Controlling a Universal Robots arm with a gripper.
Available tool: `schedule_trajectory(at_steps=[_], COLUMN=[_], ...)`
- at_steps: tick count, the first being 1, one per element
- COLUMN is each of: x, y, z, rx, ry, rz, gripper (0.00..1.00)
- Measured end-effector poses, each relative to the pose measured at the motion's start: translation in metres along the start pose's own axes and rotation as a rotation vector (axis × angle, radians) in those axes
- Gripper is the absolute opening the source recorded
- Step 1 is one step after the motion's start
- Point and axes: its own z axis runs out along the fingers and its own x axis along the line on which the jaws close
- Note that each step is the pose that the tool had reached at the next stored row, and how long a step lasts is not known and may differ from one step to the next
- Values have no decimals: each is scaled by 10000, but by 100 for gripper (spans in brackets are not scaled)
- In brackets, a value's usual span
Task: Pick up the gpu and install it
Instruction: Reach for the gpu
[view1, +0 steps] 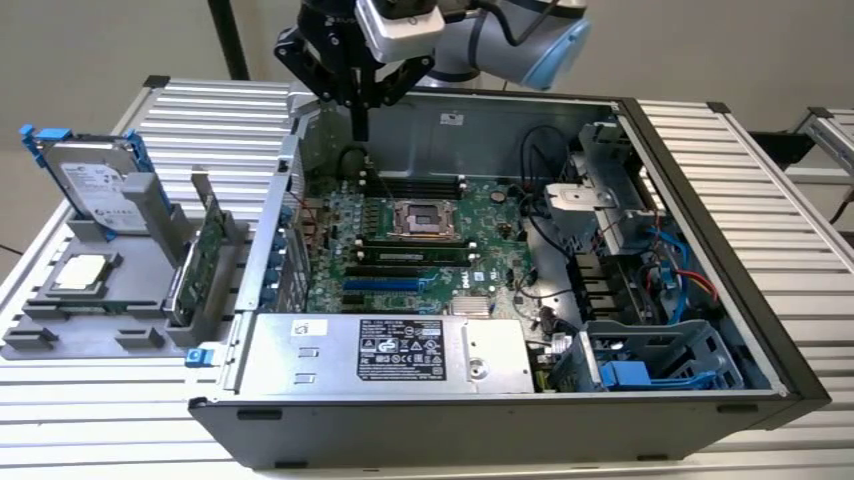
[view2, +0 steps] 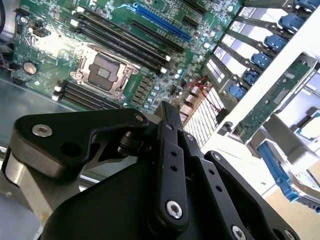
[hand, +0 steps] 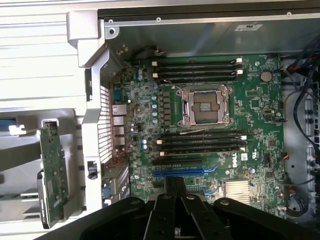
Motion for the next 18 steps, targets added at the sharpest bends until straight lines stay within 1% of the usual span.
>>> schedule_trajectory(at_steps=[18], x=[79], y=[-6], z=[-2], rx=[0], ry=[-2], rz=[0], gripper=[0])
